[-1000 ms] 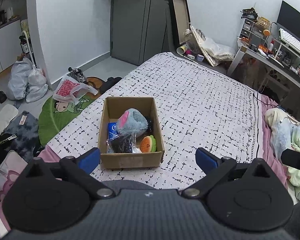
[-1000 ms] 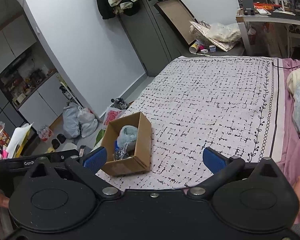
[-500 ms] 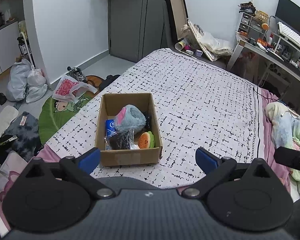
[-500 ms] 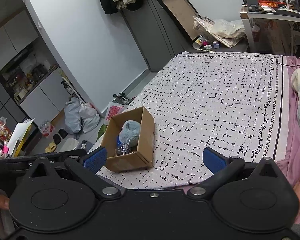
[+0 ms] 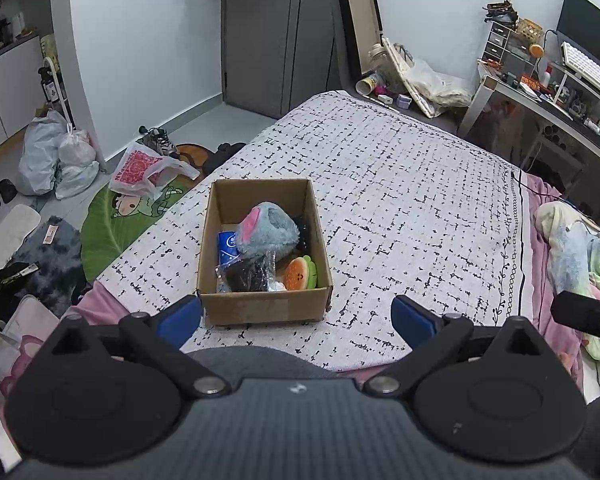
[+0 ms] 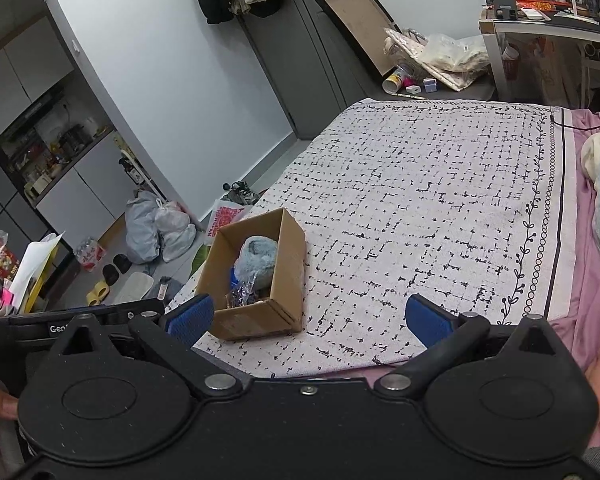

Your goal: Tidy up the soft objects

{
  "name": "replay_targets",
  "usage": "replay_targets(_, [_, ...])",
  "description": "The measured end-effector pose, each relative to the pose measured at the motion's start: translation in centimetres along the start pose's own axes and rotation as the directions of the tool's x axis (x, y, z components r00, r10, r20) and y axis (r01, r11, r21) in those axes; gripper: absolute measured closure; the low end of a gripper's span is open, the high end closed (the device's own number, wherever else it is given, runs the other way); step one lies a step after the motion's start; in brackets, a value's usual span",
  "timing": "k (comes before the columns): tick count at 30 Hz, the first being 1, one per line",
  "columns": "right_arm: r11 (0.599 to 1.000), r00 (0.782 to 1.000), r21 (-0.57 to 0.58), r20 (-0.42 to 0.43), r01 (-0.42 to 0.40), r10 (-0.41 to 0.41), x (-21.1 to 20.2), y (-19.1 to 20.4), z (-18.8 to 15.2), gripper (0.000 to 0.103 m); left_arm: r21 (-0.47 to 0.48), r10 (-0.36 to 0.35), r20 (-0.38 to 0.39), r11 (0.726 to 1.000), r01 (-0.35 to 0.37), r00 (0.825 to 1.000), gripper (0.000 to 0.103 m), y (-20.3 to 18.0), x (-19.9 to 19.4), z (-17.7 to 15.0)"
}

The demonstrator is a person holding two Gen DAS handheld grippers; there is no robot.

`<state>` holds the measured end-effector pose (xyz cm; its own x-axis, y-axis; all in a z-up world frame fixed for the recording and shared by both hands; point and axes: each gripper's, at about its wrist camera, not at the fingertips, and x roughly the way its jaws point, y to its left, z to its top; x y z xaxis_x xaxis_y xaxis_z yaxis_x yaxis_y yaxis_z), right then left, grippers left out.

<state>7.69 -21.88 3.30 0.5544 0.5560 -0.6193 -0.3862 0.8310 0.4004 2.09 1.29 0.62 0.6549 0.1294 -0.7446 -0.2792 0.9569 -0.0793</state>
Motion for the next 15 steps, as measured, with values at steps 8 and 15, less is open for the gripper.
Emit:
replay_targets(8, [1.000,1.000,0.002,-0.003,0.003,-0.003,0.02,-0.13,0.02,0.000,0.002,0.001,0.003,1.000,-0.001,1.000,0.002,0.17,-0.12,-0.02])
replay_targets(15, [1.000,1.000,0.003,0.001,0.008,-0.008,-0.09,-0.26,-0.07,0.000,0.004,-0.004,0.004,1.000,0.004,1.000,0.002,0.21,-0.22,0.02])
